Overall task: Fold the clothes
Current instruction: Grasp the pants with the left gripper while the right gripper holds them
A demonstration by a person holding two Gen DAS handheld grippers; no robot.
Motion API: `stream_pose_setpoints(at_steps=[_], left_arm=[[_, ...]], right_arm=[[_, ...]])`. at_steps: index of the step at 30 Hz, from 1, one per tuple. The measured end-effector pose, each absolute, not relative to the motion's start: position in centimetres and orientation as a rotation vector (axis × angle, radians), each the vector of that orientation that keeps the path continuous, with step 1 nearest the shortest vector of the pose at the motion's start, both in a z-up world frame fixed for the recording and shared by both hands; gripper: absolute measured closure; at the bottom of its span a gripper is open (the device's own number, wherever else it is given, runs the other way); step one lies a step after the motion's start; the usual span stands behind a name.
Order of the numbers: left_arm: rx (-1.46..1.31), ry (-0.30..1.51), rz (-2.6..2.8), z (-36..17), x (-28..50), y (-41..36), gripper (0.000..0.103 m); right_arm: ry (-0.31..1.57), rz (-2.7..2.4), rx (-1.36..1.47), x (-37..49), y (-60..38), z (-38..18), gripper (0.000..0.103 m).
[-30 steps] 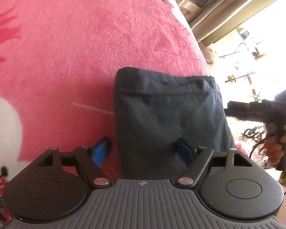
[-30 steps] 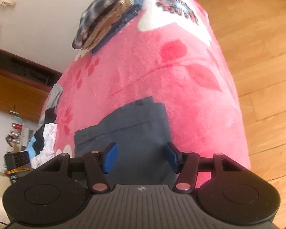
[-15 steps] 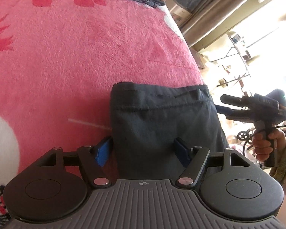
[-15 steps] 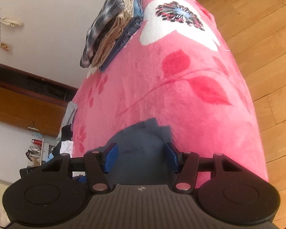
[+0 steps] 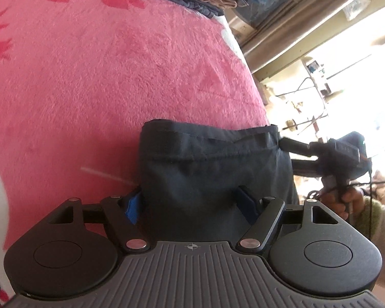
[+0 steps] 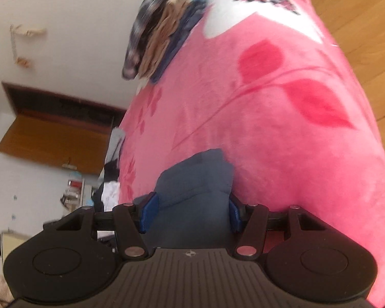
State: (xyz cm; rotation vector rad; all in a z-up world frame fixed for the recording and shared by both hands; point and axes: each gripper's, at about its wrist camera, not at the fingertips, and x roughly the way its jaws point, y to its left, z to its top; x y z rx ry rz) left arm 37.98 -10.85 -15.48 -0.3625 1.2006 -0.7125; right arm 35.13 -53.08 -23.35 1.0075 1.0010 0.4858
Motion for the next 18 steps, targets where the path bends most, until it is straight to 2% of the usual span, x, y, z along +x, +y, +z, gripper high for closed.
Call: stream_pose_setpoints(at_steps=[5, 10, 12, 13, 14, 18], left_arm=[[-0.384, 1.192, -0.701, -15.8, 37.9, -10.8, 0.047], [-0.407, 1.169, -0.688, -16.1, 38.4, -11.7, 0.060], [-0.408, 1.160, -0.673, -16.0, 38.3, -11.6, 0.073], [-0.417, 1.153, -0.666, -15.8, 38.0, -11.4, 0.076], [-0.426, 1.147, -0.661, -15.6, 37.8, -11.2, 0.082], [-0.437, 1.103, -0.653, -13.8, 36.7, -11.1, 0.089]], right_arm=[[1.056, 0.534, 1.033, 33.5, -53.0, -23.5, 0.046], [1.030, 0.550, 1.048, 35.2, -52.1, -24.0, 0.046], [1.027, 0.566, 1.014, 35.4, -51.4, -23.8, 0.057], [1.029, 0.571, 0.995, 35.4, -51.1, -23.7, 0.071], [1.028, 0.571, 0.987, 35.2, -51.0, -23.5, 0.077], [0.980, 0.562, 0.960, 33.8, -50.3, -21.7, 0.082]])
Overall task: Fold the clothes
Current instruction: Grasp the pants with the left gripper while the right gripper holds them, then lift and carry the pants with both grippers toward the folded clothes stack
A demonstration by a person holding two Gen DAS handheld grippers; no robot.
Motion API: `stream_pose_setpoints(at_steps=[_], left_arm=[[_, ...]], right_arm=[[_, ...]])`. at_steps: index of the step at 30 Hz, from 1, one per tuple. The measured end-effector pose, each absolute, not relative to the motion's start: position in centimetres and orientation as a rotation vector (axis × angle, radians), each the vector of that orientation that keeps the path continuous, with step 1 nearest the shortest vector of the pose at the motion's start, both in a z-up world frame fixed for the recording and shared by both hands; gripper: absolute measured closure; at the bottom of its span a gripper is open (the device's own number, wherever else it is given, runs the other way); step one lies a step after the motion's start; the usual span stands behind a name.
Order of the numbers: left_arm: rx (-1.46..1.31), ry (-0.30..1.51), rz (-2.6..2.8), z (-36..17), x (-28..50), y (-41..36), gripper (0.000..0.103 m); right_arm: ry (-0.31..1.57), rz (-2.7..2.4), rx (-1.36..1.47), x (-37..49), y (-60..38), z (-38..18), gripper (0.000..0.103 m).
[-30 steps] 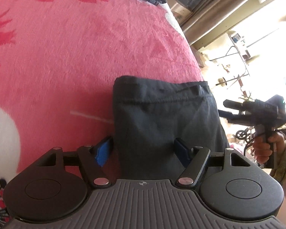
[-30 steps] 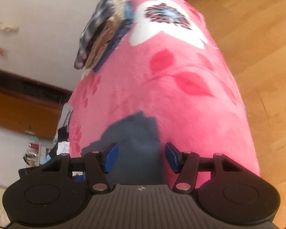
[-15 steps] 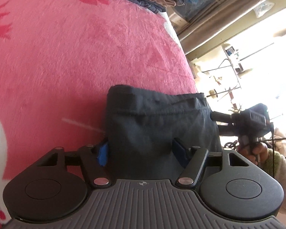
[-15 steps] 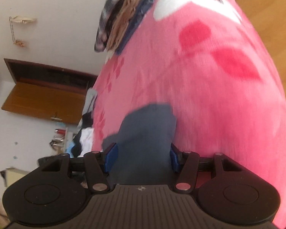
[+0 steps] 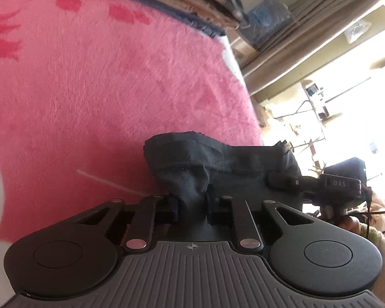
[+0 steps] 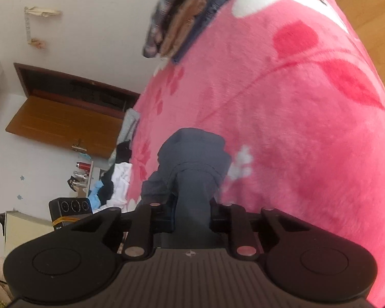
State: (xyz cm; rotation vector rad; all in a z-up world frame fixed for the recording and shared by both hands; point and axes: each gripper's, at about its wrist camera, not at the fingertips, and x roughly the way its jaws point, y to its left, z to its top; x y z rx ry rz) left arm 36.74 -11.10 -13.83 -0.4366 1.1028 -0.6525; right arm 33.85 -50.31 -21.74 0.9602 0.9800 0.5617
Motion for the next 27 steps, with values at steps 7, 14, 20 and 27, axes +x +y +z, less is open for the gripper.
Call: stream_pose_setpoints(at_steps=[7, 14, 20, 27], left_arm=[[-0.488, 1.040, -0.642, -8.5, 34.1, -9.6, 0.090], [-0.465, 0.930, -0.673, 0.5, 32.3, -7.5, 0.090], [-0.435, 0.779, -0.725, 10.0, 33.4, -4.8, 0.090], [-0.432, 0.661, -0.804, 17.1, 35.5, -1.6, 0.090]], right_arm=[[0.922, 0.530, 0.949, 31.3, -48.8, -16.6, 0.084], [0.861, 0.523, 0.919, 28.8, -46.1, -7.3, 0.084], [0.742, 0.510, 0.902, 29.3, -43.4, 1.7, 0.084], [0.608, 0.473, 0.837, 30.2, -39.2, 11.8, 0.084]])
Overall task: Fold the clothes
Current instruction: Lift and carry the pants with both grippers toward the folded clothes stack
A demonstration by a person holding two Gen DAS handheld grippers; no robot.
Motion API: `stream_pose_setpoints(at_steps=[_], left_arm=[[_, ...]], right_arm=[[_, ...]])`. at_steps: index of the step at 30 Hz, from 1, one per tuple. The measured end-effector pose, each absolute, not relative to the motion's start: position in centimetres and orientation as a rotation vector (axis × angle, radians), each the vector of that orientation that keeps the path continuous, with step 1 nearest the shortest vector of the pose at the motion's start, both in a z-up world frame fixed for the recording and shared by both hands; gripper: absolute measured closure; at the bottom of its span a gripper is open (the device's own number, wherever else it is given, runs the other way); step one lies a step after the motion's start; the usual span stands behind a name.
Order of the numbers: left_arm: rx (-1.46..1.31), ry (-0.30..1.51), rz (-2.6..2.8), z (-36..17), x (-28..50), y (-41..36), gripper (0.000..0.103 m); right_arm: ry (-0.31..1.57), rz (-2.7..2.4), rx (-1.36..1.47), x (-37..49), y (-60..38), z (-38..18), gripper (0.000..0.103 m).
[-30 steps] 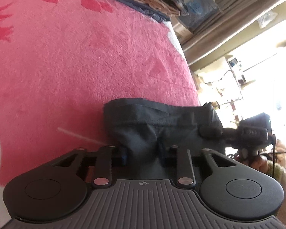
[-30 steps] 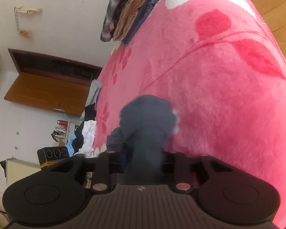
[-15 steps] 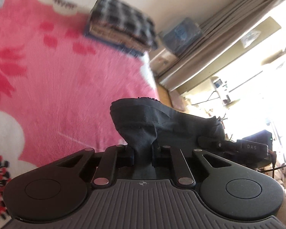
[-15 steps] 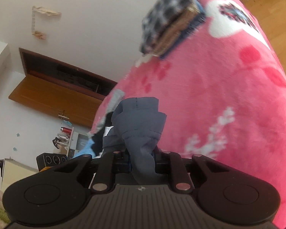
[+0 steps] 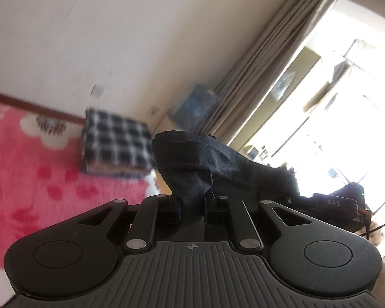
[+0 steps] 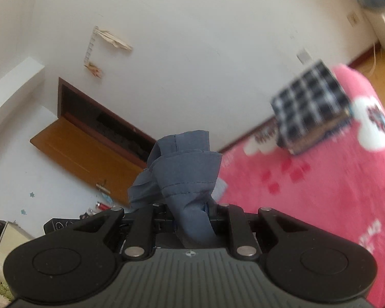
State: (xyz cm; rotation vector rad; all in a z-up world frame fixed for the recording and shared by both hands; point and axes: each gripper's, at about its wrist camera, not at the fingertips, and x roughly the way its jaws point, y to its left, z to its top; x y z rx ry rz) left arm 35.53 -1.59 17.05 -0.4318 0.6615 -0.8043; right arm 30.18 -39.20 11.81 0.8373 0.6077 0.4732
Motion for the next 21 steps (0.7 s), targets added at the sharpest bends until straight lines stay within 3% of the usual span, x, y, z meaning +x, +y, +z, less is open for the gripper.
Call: stream_pose_setpoints(at_steps=[5, 13, 21], left_arm=[[-0.414, 0.626, -0.822, 19.3, 36.6, -0.8, 0.091], [-0.400, 0.596, -0.767, 21.6, 39.8, -2.6, 0.091], [-0.344, 0.502, -0.630, 20.2, 46.2, -8.1, 0.091]], right_arm=[[0.517, 0.474, 0.806, 30.7, -37.1, 16.2, 0.084], [0.466, 0.515, 0.798, 33.8, -37.9, 18.0, 0.084], [0.471, 0.627, 0.742, 43.5, -42.7, 18.0, 0.084]])
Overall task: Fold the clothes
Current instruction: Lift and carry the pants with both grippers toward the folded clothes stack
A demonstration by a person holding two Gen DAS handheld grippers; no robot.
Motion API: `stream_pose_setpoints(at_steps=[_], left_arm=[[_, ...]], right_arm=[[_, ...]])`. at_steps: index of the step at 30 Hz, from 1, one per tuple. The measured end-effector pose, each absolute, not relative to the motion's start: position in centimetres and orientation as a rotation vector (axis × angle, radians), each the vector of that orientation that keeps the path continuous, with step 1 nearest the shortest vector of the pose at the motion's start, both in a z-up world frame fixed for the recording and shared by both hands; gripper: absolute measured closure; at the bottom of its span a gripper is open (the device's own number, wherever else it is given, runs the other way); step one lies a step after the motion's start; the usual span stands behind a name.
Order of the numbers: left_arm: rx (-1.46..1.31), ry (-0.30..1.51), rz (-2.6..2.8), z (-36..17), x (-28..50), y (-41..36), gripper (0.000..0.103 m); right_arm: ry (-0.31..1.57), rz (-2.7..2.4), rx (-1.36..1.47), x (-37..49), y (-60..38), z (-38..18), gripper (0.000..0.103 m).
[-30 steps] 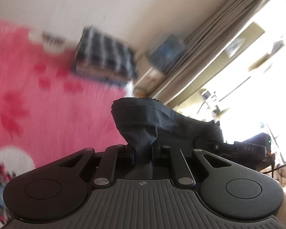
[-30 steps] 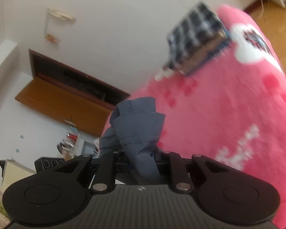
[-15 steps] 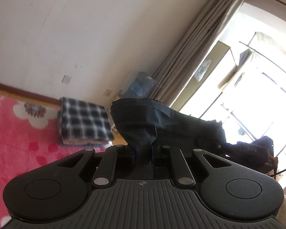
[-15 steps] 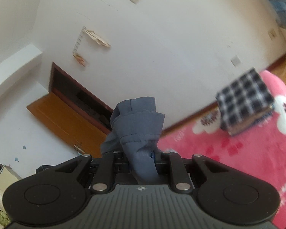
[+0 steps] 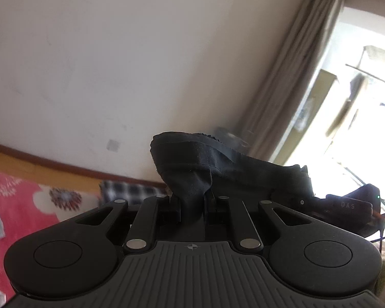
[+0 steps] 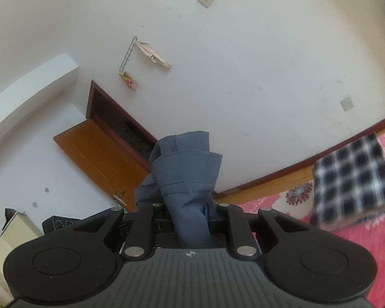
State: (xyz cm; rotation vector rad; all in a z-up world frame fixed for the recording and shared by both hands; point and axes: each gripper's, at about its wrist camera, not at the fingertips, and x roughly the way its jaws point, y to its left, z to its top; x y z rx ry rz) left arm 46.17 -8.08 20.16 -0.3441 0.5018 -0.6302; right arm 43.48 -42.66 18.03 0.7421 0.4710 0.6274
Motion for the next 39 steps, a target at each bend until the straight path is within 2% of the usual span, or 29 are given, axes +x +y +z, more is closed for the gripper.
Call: stream_pose_setpoints(at_steps=[6, 16, 26, 39], left_arm=[[-0.329, 0.523, -0.595, 15.3, 52.6, -12.0, 0.091], [-0.304, 0.599, -0.594, 6.9, 62.3, -16.2, 0.091], [-0.273, 0.704, -0.606, 4.0, 68.0, -18.7, 0.091], [-0.356, 0.855, -0.552, -0.8, 75.6, -19.4, 0.090]], right_arm=[[0.480, 0.679, 0.730, 50.8, -46.7, 13.9, 0.084], [0.474, 0.671, 0.759, 59.8, -51.4, 3.9, 0.084], [0.552, 0.634, 0.837, 65.7, -55.3, -2.4, 0.084], [0.675, 0.603, 0.817, 74.1, -56.2, -6.2, 0.084]])
